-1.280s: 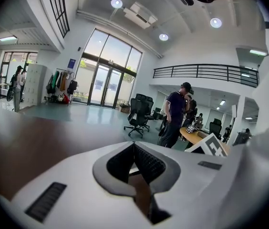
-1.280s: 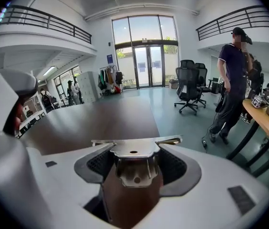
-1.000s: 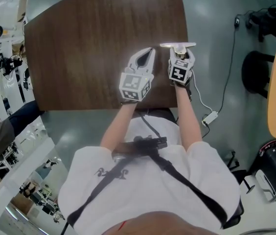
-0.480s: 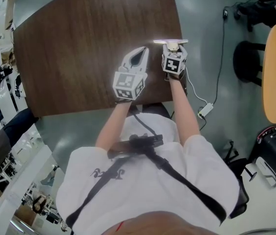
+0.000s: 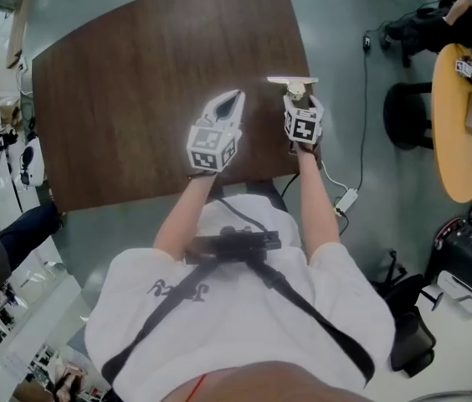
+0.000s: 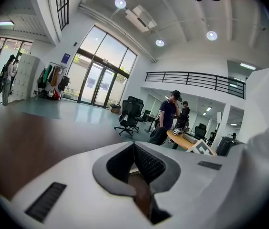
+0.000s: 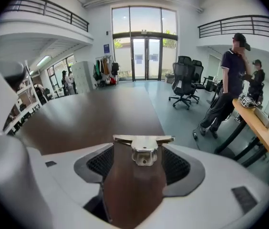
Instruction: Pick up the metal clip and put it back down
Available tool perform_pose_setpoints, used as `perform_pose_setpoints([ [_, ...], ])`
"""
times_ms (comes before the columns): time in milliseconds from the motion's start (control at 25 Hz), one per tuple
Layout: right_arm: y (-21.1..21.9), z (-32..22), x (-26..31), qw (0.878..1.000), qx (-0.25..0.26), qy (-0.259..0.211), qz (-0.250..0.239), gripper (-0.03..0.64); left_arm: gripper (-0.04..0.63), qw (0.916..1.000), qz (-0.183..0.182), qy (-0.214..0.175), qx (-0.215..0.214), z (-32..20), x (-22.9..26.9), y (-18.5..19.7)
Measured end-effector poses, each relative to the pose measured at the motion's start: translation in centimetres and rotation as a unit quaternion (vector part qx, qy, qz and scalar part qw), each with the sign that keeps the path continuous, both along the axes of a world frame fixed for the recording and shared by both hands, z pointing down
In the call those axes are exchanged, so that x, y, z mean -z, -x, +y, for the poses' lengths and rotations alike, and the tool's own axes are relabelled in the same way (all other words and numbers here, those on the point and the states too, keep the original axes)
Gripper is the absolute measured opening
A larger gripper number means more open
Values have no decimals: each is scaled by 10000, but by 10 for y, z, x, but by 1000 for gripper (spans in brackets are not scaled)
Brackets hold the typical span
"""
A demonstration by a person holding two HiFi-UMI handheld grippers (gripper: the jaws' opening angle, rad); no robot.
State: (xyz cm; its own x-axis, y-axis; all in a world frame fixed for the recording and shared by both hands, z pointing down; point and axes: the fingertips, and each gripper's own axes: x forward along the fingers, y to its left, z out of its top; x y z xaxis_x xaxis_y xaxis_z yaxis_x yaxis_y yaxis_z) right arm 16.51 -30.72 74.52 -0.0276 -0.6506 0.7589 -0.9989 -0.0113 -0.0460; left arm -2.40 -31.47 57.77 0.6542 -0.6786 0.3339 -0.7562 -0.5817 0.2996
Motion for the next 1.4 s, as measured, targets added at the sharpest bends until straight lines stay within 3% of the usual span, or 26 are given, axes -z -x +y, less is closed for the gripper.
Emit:
perform_pose_setpoints([
  [160, 31, 17, 69, 9962, -29, -762, -425, 301, 11, 9998, 64, -172, 69, 10, 18, 20],
  [320, 97, 19, 142, 9812, 570, -1630, -858, 296, 11, 9979, 17, -578, 308, 14, 48, 50],
  [400, 135, 15, 178, 9705, 939, -2037, -879, 191, 11, 9953, -38, -863, 445, 13, 67, 69],
  [600, 225, 15, 261, 9390, 1558, -2895, -1014, 142, 11, 9879, -44, -1339, 781, 18, 110, 127],
  [840, 271, 23, 321, 9122, 1719, -3545, -1124, 68, 11, 9778, -145, -1704, 1210, 27, 142, 183],
  [1000, 269, 19, 330, 9182, 1429, -3543, -1051, 7, 11, 9708, -389, -1888, 1430, 27, 150, 200],
  [1400, 264, 5, 335, 9157, 1185, -3816, -421, 7, 11, 9665, -544, -1820, 1727, 23, 146, 222],
])
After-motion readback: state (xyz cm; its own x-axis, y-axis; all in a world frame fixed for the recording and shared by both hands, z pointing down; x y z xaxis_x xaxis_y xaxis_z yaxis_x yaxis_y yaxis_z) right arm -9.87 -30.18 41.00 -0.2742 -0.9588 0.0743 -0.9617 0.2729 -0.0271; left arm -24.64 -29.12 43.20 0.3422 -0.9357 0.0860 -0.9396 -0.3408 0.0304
